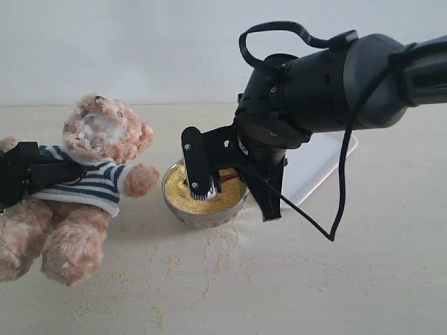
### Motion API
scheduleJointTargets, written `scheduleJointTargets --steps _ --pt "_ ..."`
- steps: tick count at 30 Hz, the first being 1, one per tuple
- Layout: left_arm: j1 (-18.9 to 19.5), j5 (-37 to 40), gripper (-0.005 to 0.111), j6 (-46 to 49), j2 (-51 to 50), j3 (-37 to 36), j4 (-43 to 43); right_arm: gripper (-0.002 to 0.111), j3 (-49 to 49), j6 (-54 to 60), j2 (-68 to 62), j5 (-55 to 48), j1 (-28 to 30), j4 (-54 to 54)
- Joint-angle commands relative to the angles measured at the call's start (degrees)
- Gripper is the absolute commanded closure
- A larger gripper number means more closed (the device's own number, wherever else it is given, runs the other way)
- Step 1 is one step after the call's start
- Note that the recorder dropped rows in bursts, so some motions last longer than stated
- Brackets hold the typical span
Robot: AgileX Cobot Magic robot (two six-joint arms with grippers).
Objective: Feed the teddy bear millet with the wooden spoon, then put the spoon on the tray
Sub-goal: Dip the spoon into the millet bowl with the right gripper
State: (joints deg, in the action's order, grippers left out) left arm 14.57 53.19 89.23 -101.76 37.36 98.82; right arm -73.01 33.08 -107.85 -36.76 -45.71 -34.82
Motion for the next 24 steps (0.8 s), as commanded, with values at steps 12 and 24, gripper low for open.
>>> scheduleJointTargets --steps 12,24 --pt "0.17 1.79 0.102 0.75 0.73 0.05 1.13 0.108 -0.41 -5.73 0.04 -1.75 0.02 3.97" --pt "0.17 1.79 0.102 0.73 0.73 0.05 1.13 0.108 -0.41 -7.00 0.04 -2.27 0.02 7.36"
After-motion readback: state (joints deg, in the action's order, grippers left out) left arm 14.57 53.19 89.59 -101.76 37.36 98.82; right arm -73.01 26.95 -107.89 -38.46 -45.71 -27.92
